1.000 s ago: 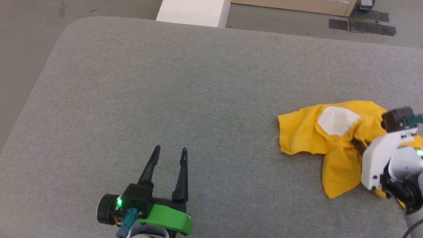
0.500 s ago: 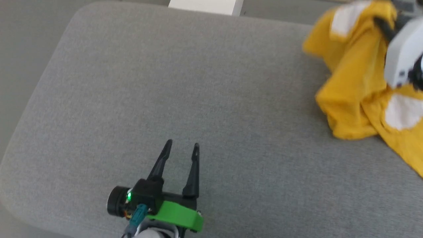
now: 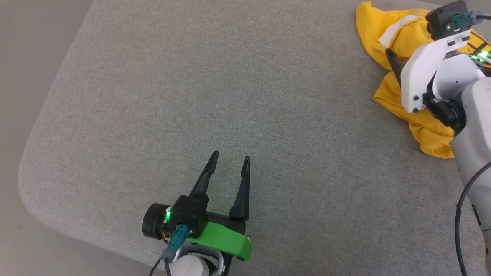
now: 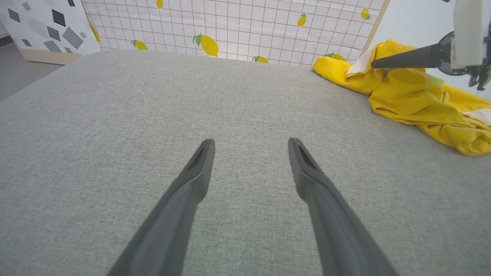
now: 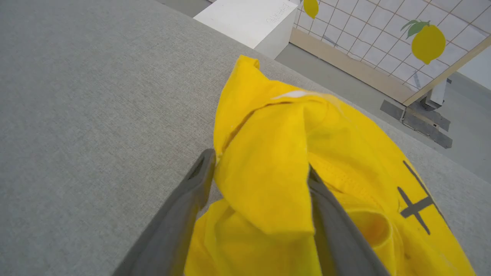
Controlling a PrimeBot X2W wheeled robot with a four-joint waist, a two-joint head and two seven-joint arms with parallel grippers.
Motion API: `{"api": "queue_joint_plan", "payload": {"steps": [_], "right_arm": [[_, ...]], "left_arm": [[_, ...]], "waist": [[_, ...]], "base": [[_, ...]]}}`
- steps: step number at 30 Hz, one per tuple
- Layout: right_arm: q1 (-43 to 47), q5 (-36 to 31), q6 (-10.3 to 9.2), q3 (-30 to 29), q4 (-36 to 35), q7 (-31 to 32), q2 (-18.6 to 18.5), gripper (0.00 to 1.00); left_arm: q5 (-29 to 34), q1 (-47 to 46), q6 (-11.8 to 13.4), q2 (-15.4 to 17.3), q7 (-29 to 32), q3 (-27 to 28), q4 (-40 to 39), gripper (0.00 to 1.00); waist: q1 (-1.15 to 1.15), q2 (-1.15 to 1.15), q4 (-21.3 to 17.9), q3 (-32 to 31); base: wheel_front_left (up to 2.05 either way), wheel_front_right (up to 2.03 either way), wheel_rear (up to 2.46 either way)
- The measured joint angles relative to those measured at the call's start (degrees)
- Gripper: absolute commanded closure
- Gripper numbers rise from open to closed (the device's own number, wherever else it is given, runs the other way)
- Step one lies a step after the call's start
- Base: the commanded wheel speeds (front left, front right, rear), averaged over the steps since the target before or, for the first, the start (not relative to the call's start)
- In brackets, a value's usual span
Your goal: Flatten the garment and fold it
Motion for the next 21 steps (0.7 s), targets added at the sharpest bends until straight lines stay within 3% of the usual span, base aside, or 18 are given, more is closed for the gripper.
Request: {"api": "queue_joint_plan", "payload": {"steps": [5, 10, 14, 21], "right_arm": [[0.05, 5.99, 0.01, 2.15, -1.44, -2.55, -2.21, 0.00], [4.22, 10.29, 0.01, 1.24, -7.31, -4.02, -7.71, 0.00], [13.73, 10.95, 0.00, -2.67, -11.94, -3.66, -12.23, 0.00], [32.27, 11.13, -0.01, -9.55, -19.15, 1.18, -12.29, 0.00]], "left_arm": [[0.02, -0.03, 0.01, -0.03, -0.01, 1.00, 0.62, 0.00], [0.53, 1.46, -0.02, 0.16, -0.01, 3.11, 0.65, 0.00], [0.64, 3.52, -0.11, 0.68, -0.01, 4.59, 0.22, 0.00], [1.19, 4.95, -0.62, 1.03, -0.01, 5.25, -0.59, 0.00]], "waist": [[0.00, 0.00, -0.48, -1.24], [0.00, 0.00, -2.01, -3.80], [0.00, 0.00, -4.35, -6.04], [-0.01, 0.00, -8.29, -8.20]], "base": [[0.00, 0.00, 0.00], [0.00, 0.00, 0.00], [0.00, 0.00, 0.00], [0.00, 0.00, 0.00]]}}
